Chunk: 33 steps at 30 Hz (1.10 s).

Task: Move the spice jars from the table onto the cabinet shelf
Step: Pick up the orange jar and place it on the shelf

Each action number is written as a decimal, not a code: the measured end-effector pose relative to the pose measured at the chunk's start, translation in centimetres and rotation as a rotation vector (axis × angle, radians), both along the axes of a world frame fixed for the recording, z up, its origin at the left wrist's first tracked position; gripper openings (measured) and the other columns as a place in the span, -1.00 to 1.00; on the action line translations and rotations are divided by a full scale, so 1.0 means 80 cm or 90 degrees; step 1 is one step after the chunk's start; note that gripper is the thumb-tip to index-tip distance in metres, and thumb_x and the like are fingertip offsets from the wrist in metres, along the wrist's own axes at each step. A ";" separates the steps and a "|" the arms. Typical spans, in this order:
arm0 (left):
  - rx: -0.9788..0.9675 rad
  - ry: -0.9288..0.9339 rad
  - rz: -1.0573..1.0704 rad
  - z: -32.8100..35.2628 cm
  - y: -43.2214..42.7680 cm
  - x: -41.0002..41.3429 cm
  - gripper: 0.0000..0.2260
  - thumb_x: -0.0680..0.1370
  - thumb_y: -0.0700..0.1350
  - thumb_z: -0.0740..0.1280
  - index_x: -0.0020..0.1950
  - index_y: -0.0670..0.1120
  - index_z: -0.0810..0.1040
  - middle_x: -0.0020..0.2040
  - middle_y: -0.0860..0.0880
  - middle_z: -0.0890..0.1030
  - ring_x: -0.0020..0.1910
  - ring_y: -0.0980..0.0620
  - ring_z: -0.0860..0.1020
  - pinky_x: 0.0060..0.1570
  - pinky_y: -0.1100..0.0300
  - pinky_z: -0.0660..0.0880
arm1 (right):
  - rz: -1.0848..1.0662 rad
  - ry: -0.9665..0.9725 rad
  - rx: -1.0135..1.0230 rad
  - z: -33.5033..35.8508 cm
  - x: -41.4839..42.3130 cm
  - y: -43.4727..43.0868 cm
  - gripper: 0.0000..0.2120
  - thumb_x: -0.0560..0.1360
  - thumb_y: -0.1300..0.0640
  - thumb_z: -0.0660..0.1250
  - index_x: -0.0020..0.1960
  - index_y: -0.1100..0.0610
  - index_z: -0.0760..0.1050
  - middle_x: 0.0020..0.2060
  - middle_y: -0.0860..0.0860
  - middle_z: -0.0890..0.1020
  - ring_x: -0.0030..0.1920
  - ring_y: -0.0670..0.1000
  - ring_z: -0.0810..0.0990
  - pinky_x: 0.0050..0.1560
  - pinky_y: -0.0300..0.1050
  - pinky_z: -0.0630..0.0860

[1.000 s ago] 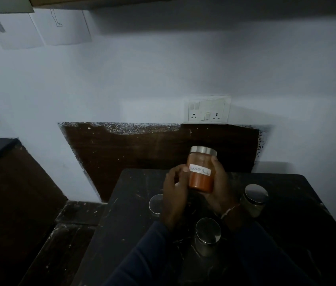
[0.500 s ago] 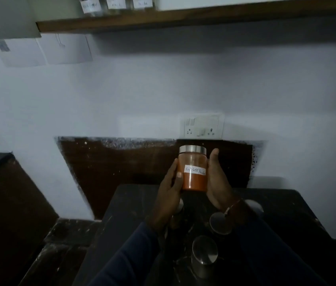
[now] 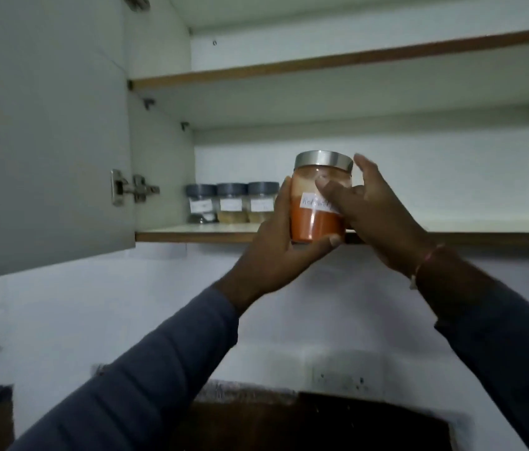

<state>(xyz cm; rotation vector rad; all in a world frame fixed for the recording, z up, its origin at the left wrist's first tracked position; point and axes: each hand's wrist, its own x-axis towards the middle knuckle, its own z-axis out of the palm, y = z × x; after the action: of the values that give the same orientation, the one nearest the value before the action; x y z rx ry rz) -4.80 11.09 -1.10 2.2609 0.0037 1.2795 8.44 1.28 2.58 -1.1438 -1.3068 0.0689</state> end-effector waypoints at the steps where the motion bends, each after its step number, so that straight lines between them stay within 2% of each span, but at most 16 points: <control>1: 0.027 0.012 0.023 0.018 0.012 0.003 -0.19 0.45 0.09 0.46 0.51 0.20 0.00 0.25 0.25 0.48 0.15 0.31 0.54 0.01 0.38 0.53 | -0.018 -0.031 0.016 0.019 0.003 0.009 -0.35 0.46 -0.18 0.39 0.45 -0.17 0.19 0.18 -0.01 0.56 0.06 0.02 0.66 0.00 0.03 0.65; 3: 0.074 0.055 0.076 0.047 0.037 0.007 -0.17 0.44 0.14 0.45 0.49 0.25 -0.06 0.22 0.27 0.48 0.13 0.32 0.54 0.01 0.38 0.51 | -0.054 -0.092 0.037 0.046 0.011 0.032 -0.51 0.49 -0.08 0.40 0.34 -0.13 0.29 0.17 0.07 0.57 0.06 0.08 0.65 0.05 0.11 0.64; 5: 0.075 0.114 0.124 0.061 0.068 0.013 -0.11 0.42 0.18 0.45 0.53 0.18 -0.10 0.31 0.14 0.48 0.18 0.18 0.54 0.13 0.16 0.54 | -0.085 -0.122 0.023 0.057 0.019 0.058 -0.62 0.48 -0.01 0.42 0.23 -0.06 0.35 0.09 0.10 0.61 0.02 0.09 0.65 0.04 0.10 0.64; 7: 0.053 0.185 0.165 0.063 0.093 0.020 -0.13 0.42 0.23 0.42 0.54 0.16 -0.05 0.36 0.04 0.47 0.25 0.04 0.52 0.21 0.02 0.51 | -0.124 -0.142 -0.019 0.055 0.028 0.085 -0.63 0.48 0.00 0.42 0.20 -0.04 0.35 0.07 0.11 0.61 0.00 0.08 0.63 0.03 0.02 0.62; 10: 0.046 0.396 0.252 0.056 0.117 0.031 -0.27 0.41 0.42 0.25 0.50 0.21 0.14 0.44 0.02 0.41 0.39 -0.06 0.39 0.34 0.01 0.33 | -0.179 -0.184 -0.100 0.047 0.045 0.121 -0.59 0.50 -0.04 0.37 0.27 -0.05 0.29 0.10 0.09 0.57 0.04 0.10 0.59 0.07 0.00 0.57; 12: 0.042 0.527 0.292 0.056 0.129 0.040 -0.21 0.35 0.54 0.11 0.51 0.21 0.16 0.51 0.01 0.31 0.45 -0.08 0.31 0.38 -0.03 0.22 | -0.205 -0.196 -0.145 0.051 0.061 0.147 -0.58 0.52 -0.03 0.34 0.29 -0.03 0.25 0.14 0.09 0.55 0.06 0.11 0.57 0.07 -0.02 0.55; 13: 0.029 0.557 0.293 0.060 0.135 0.045 -0.18 0.33 0.57 0.07 0.51 0.22 0.16 0.52 0.02 0.29 0.47 -0.07 0.28 0.38 -0.03 0.19 | -0.223 -0.209 -0.171 0.057 0.070 0.162 -0.58 0.53 -0.02 0.34 0.29 0.00 0.24 0.16 0.11 0.55 0.06 0.12 0.56 0.07 -0.02 0.53; 16: -0.049 0.558 0.246 0.068 0.141 0.056 -0.26 0.39 0.53 0.05 0.49 0.23 0.21 0.52 0.05 0.28 0.47 -0.04 0.27 0.37 0.02 0.15 | -0.272 -0.247 -0.266 0.074 0.090 0.196 -0.60 0.55 0.01 0.32 0.29 0.07 0.24 0.17 0.16 0.56 0.06 0.16 0.57 0.07 0.02 0.53; 20: -0.119 0.510 0.207 0.068 0.152 0.071 -0.44 0.54 0.33 0.13 0.49 0.15 0.23 0.48 -0.02 0.34 0.41 -0.06 0.33 0.26 0.13 0.19 | -0.336 -0.289 -0.329 0.086 0.106 0.241 -0.59 0.54 0.01 0.32 0.29 0.11 0.26 0.14 0.18 0.57 0.09 0.19 0.58 0.14 0.11 0.54; 23: -0.105 0.480 0.200 0.066 0.158 0.073 -0.44 0.54 0.31 0.18 0.49 0.14 0.25 0.46 -0.02 0.37 0.38 -0.06 0.36 0.40 -0.01 0.23 | -0.369 -0.313 -0.357 0.093 0.116 0.266 -0.56 0.53 0.01 0.33 0.29 0.11 0.25 0.12 0.17 0.57 0.06 0.18 0.59 0.13 0.10 0.54; 25: -0.102 0.473 0.188 0.065 0.162 0.074 -0.44 0.54 0.30 0.19 0.49 0.14 0.26 0.45 -0.01 0.38 0.37 -0.06 0.37 0.41 -0.07 0.23 | -0.374 -0.322 -0.378 0.098 0.123 0.278 -0.57 0.51 0.01 0.35 0.28 0.10 0.26 0.10 0.16 0.58 0.04 0.16 0.59 0.15 0.13 0.54; 28: -0.107 0.488 0.181 0.065 0.167 0.076 -0.40 0.52 0.32 0.19 0.51 0.14 0.21 0.47 -0.02 0.36 0.39 -0.06 0.35 0.41 -0.02 0.21 | -0.381 -0.345 -0.404 0.105 0.130 0.290 -0.55 0.50 0.02 0.36 0.29 0.11 0.27 0.12 0.15 0.57 0.08 0.15 0.58 0.18 0.15 0.53; 31: -0.107 0.499 0.185 0.065 0.168 0.077 -0.39 0.52 0.33 0.17 0.52 0.13 0.19 0.49 -0.02 0.32 0.42 -0.07 0.32 0.29 0.09 0.18 | -0.399 -0.367 -0.411 0.105 0.134 0.301 -0.55 0.51 0.02 0.35 0.30 0.13 0.27 0.13 0.15 0.58 0.09 0.16 0.59 0.18 0.13 0.54; 33: -0.108 0.500 0.187 0.064 0.167 0.077 -0.39 0.53 0.33 0.17 0.52 0.12 0.20 0.50 -0.02 0.32 0.43 -0.07 0.31 0.31 0.08 0.18 | -0.416 -0.374 -0.400 0.102 0.135 0.306 -0.54 0.51 0.01 0.36 0.30 0.13 0.27 0.13 0.16 0.58 0.09 0.16 0.59 0.16 0.10 0.54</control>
<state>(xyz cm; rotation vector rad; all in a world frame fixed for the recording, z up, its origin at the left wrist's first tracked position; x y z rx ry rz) 1.37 24.41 4.06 2.5147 0.7153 0.4102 19.23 25.79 10.71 -2.2068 -1.3803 -0.3901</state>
